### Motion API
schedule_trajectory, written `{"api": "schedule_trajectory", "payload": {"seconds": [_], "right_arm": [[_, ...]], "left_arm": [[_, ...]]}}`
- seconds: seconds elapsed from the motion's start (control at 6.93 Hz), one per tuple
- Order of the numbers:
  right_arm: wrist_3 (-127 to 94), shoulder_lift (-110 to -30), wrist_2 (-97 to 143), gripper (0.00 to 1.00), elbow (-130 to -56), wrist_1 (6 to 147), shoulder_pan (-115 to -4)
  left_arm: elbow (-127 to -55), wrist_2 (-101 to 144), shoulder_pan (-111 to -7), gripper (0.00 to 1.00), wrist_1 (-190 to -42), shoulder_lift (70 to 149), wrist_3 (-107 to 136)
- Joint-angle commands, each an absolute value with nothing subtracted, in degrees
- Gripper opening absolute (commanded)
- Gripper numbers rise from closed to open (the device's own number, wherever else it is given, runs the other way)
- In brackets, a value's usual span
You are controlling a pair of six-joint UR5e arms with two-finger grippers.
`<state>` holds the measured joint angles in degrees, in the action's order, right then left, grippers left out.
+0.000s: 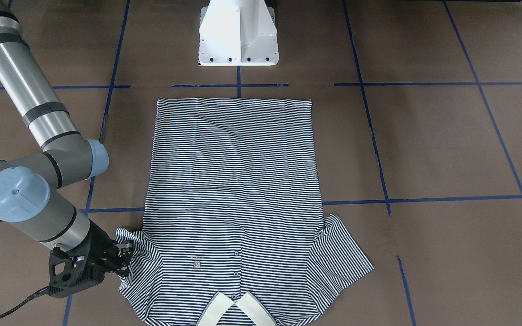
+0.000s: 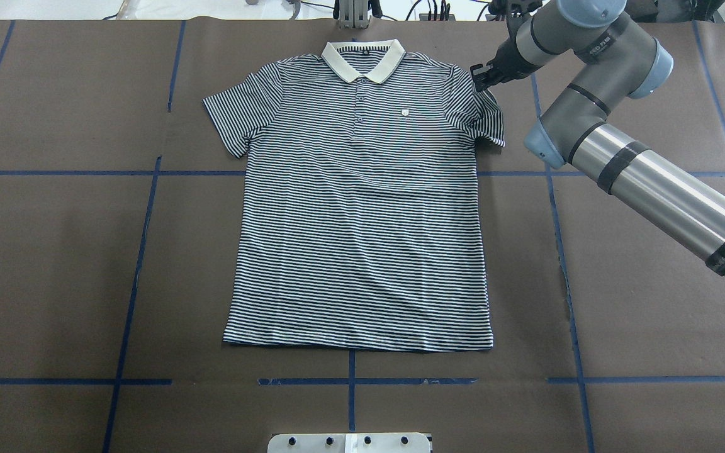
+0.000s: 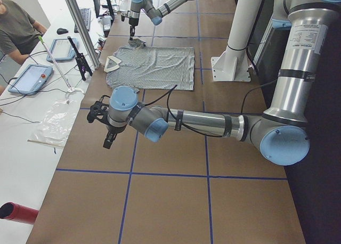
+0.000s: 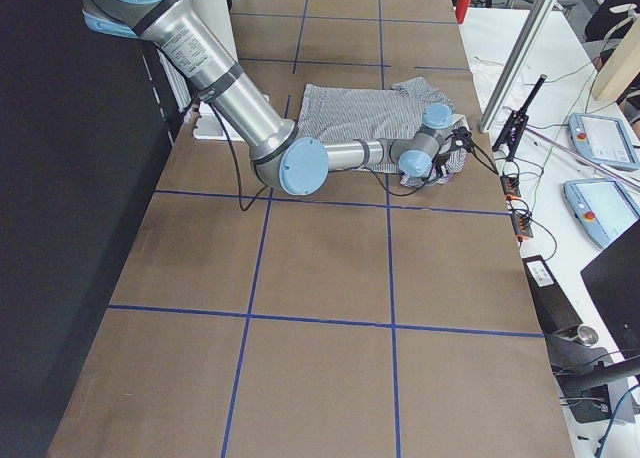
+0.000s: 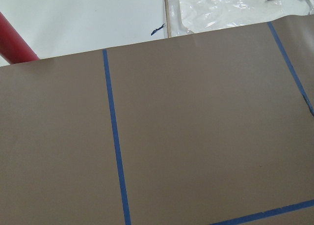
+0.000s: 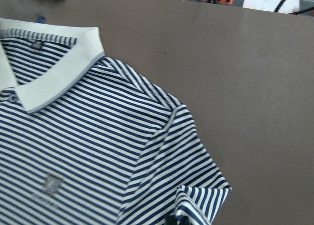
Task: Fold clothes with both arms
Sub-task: 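Grasp the sleeve with the right gripper and fold it inward onto the shirt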
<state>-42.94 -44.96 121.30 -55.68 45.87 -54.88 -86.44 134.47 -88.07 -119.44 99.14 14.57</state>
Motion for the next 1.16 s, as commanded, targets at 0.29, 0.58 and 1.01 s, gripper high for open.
{"api": "schedule_trajectory", "payload": {"seconds": [0.29, 0.58, 1.01], "right_arm": [[-48.9, -34.2, 108.6, 0.00, -53.1, 53.7, -46.0], [-48.8, -31.0, 98.4, 0.00, -46.2, 53.6, -44.3], [-48.5, -30.7, 97.2, 1.00, -45.8, 53.4, -44.3]], "left_arm": [[-86.0, 134.6, -88.1, 1.00, -119.4, 99.1, 14.5], [-86.6, 134.6, -88.1, 1.00, -119.4, 99.1, 14.8], [-86.7, 134.6, -88.1, 1.00, -119.5, 99.8, 16.7]]}}
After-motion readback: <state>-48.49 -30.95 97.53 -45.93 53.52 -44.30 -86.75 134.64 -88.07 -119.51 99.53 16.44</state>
